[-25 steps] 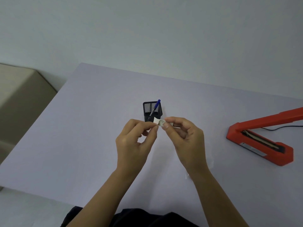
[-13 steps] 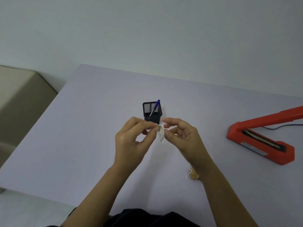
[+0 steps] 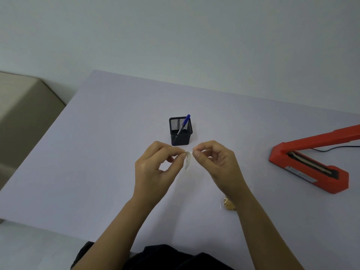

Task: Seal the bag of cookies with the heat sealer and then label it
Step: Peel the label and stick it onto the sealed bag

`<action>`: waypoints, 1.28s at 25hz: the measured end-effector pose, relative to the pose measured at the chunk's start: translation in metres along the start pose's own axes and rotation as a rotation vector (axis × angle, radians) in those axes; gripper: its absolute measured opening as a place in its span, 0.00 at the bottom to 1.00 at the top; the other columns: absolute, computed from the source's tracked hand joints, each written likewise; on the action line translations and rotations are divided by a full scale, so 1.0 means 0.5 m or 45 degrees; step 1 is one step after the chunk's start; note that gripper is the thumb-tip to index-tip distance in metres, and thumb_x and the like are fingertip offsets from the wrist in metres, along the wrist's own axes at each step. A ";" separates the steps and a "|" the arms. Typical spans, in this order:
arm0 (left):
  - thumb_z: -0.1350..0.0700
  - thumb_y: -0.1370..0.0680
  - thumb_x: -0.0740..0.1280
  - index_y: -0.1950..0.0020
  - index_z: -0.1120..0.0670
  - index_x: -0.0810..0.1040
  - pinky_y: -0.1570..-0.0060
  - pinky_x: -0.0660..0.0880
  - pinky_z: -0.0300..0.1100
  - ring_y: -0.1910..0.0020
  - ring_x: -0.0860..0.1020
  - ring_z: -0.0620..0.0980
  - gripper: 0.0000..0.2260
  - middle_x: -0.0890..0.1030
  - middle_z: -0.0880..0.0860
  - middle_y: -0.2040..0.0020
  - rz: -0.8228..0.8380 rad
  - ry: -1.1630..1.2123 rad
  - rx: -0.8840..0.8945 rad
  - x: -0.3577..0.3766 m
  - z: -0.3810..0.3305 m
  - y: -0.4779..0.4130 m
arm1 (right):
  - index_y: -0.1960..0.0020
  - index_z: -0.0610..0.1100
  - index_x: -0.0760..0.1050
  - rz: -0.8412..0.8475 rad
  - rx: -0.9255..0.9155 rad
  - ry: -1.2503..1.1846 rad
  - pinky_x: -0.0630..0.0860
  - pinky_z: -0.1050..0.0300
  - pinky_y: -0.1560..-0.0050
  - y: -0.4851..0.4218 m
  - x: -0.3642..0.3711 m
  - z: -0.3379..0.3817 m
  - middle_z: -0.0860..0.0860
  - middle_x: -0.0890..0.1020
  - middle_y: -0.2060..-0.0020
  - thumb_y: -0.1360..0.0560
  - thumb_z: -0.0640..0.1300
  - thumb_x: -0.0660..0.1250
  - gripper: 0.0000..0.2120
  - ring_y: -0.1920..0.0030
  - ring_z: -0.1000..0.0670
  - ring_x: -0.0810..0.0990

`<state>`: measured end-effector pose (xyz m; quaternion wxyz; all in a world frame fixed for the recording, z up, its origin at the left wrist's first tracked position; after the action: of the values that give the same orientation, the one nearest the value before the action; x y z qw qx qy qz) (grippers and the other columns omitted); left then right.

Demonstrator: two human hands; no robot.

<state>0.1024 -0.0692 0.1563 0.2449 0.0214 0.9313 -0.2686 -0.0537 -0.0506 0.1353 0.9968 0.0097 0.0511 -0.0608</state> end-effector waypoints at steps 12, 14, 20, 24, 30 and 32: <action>0.56 0.27 0.71 0.61 0.48 0.82 0.57 0.76 0.42 0.63 0.80 0.45 0.04 0.83 0.48 0.66 0.074 0.186 -1.279 0.014 0.311 0.103 | 0.55 0.47 0.79 -0.151 0.389 0.713 0.73 0.61 0.62 -0.121 0.065 -0.321 0.53 0.81 0.62 0.25 0.45 0.66 0.03 0.62 0.53 0.79; 0.56 0.27 0.70 0.61 0.49 0.82 0.54 0.77 0.45 0.62 0.81 0.47 0.03 0.83 0.49 0.66 0.050 0.169 -1.332 0.014 0.326 0.122 | 0.55 0.47 0.78 -0.141 0.408 0.838 0.73 0.60 0.63 -0.132 0.081 -0.357 0.52 0.82 0.61 0.25 0.45 0.65 0.04 0.61 0.51 0.80; 0.57 0.27 0.70 0.61 0.50 0.82 0.52 0.77 0.50 0.62 0.80 0.50 0.04 0.82 0.50 0.67 0.016 0.159 -1.363 0.024 0.309 0.130 | 0.53 0.42 0.76 -0.131 0.323 0.906 0.77 0.53 0.58 -0.139 0.099 -0.383 0.47 0.82 0.58 0.25 0.45 0.66 0.06 0.59 0.46 0.80; 0.57 0.27 0.69 0.61 0.50 0.81 0.55 0.77 0.50 0.62 0.80 0.50 0.04 0.83 0.50 0.65 0.053 0.172 -1.299 0.071 0.266 0.104 | 0.49 0.41 0.77 -0.158 0.310 0.833 0.76 0.56 0.56 -0.143 0.052 -0.353 0.46 0.82 0.55 0.25 0.46 0.65 0.09 0.58 0.47 0.80; 0.58 0.26 0.70 0.58 0.53 0.82 0.55 0.77 0.44 0.62 0.79 0.49 0.02 0.82 0.49 0.66 0.284 0.363 -1.290 0.231 0.205 0.086 | 0.48 0.43 0.78 -0.473 0.209 0.668 0.71 0.71 0.55 -0.046 -0.199 -0.322 0.51 0.81 0.57 0.26 0.38 0.67 0.08 0.57 0.53 0.78; 0.57 0.26 0.70 0.57 0.53 0.82 0.53 0.78 0.47 0.59 0.80 0.54 0.02 0.83 0.51 0.64 0.427 0.411 -1.278 0.311 0.181 0.085 | 0.46 0.44 0.77 -0.560 0.276 0.683 0.69 0.75 0.54 -0.002 -0.299 -0.348 0.52 0.81 0.58 0.27 0.37 0.68 0.10 0.56 0.53 0.79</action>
<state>0.0131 -0.0936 -0.0040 0.1185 0.0910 0.9546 0.2577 -0.2190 -0.0290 -0.0222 0.9041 0.1198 0.3051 -0.2742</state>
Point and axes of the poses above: each hand's wrist, its own y-axis away from the middle knuckle, its own x-axis out of the palm, z = x × y, the point moved 5 cm from there along -y, towards the middle knuckle
